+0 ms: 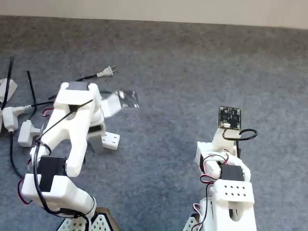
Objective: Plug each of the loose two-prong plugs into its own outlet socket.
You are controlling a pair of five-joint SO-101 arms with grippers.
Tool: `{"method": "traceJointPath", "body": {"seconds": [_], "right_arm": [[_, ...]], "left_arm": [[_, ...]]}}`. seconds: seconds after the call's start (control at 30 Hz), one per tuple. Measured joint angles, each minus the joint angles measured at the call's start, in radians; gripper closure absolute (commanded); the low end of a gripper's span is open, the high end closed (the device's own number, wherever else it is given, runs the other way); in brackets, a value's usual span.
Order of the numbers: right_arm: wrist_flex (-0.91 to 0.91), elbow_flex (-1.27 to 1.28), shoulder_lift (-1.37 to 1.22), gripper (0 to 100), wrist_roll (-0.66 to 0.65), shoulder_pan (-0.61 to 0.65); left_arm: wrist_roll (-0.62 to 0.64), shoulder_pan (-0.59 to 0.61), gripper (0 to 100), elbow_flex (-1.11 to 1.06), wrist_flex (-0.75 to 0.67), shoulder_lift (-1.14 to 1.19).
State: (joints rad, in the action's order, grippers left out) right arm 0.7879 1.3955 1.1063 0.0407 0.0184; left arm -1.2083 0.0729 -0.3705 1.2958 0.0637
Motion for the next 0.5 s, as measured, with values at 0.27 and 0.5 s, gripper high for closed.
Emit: {"method": "traceJointPath", "body": {"seconds": [0.27,0.5], "right_arm": [[0.000,0.000,0.000,63.4,0.000,0.000],[0.000,0.000,0.000,63.4,0.000,0.000]], "left_arm": [[-0.014,-0.018,67,-0.084,-0.181,0.000],[-0.011,-0.089,75,-0.124,-0.215,0.000]]}}
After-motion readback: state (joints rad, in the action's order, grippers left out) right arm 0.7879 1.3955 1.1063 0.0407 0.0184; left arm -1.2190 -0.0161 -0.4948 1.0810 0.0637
